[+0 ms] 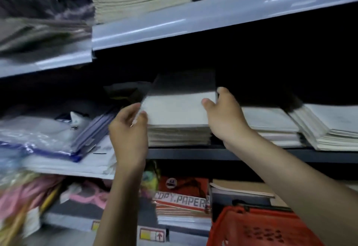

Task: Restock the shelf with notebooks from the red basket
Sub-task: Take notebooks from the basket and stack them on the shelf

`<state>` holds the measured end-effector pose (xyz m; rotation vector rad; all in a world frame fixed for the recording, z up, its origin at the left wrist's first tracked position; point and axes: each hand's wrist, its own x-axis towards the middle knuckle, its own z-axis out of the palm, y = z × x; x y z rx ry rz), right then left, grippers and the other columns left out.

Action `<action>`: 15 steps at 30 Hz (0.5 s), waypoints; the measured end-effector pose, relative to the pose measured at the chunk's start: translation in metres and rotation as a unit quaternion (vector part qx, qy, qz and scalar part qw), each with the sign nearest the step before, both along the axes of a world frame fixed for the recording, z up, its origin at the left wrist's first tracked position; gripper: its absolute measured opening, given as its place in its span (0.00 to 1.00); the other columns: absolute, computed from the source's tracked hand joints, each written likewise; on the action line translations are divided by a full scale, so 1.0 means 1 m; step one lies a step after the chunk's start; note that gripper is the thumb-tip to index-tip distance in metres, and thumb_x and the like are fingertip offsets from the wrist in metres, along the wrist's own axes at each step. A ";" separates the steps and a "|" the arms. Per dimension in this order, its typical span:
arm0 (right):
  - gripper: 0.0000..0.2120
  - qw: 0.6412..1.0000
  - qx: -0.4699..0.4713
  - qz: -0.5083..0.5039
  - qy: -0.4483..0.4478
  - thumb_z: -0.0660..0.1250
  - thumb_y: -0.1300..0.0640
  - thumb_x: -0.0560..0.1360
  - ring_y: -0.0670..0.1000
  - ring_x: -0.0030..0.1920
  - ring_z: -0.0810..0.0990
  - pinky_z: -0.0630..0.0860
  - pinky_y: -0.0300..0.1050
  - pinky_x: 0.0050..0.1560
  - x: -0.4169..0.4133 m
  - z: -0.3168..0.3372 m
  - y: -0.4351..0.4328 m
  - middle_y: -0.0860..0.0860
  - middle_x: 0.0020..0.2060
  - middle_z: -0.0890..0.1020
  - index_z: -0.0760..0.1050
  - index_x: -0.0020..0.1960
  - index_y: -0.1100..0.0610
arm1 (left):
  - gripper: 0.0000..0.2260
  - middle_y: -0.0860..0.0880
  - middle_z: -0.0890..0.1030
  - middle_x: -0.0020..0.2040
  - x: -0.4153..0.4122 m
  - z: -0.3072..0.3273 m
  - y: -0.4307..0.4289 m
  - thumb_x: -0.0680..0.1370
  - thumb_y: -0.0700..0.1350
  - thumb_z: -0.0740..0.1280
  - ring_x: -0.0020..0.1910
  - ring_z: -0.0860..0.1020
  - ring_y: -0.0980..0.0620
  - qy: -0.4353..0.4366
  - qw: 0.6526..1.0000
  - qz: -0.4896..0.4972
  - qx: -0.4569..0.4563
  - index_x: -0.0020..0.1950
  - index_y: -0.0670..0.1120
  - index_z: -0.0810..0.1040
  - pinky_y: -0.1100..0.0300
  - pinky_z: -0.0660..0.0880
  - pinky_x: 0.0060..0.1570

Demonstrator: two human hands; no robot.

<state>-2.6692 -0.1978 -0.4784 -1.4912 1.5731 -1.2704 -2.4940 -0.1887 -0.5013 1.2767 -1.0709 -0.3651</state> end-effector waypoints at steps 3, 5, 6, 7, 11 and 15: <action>0.18 0.992 0.019 0.012 0.126 0.53 0.55 0.84 0.54 0.51 0.78 0.72 0.46 0.46 0.007 -0.005 0.005 0.60 0.64 0.74 0.66 0.71 0.61 | 0.10 0.56 0.82 0.52 0.005 -0.012 -0.008 0.79 0.46 0.64 0.54 0.79 0.57 -0.056 0.998 0.030 0.006 0.57 0.51 0.81 0.53 0.76 0.60; 0.19 0.980 0.011 0.014 0.200 0.53 0.53 0.84 0.55 0.54 0.77 0.70 0.44 0.45 0.005 -0.010 0.013 0.61 0.67 0.69 0.66 0.71 0.60 | 0.09 0.56 0.81 0.53 0.004 -0.016 -0.010 0.79 0.46 0.63 0.54 0.78 0.56 -0.063 0.997 0.041 -0.004 0.55 0.53 0.80 0.52 0.75 0.59; 0.20 0.973 0.008 0.019 0.231 0.54 0.50 0.84 0.57 0.62 0.74 0.70 0.43 0.51 0.003 -0.012 0.017 0.62 0.71 0.65 0.67 0.72 0.59 | 0.09 0.55 0.80 0.54 0.002 -0.017 -0.010 0.79 0.46 0.62 0.56 0.77 0.56 -0.072 0.996 0.047 -0.010 0.56 0.53 0.79 0.52 0.74 0.60; 0.22 0.967 0.009 0.032 0.252 0.55 0.47 0.83 0.57 0.70 0.68 0.69 0.45 0.59 0.000 -0.014 0.022 0.61 0.75 0.60 0.67 0.72 0.58 | 0.09 0.55 0.79 0.56 0.000 -0.019 -0.009 0.79 0.47 0.62 0.57 0.76 0.56 -0.080 0.995 0.050 -0.014 0.57 0.54 0.78 0.53 0.73 0.61; 0.36 0.950 0.041 0.133 0.279 0.60 0.35 0.77 0.51 0.79 0.49 0.59 0.45 0.71 -0.007 -0.016 0.039 0.52 0.79 0.49 0.57 0.78 0.52 | 0.14 0.57 0.77 0.64 0.005 -0.030 -0.008 0.81 0.53 0.59 0.64 0.73 0.58 0.021 0.998 -0.063 -0.010 0.66 0.55 0.74 0.53 0.68 0.68; 0.36 0.929 0.037 0.174 0.324 0.62 0.37 0.77 0.53 0.79 0.48 0.56 0.50 0.74 -0.009 -0.011 0.035 0.53 0.79 0.52 0.53 0.79 0.48 | 0.20 0.54 0.76 0.67 0.022 -0.043 -0.009 0.79 0.58 0.57 0.69 0.72 0.54 0.071 0.988 -0.134 -0.020 0.69 0.55 0.74 0.46 0.64 0.72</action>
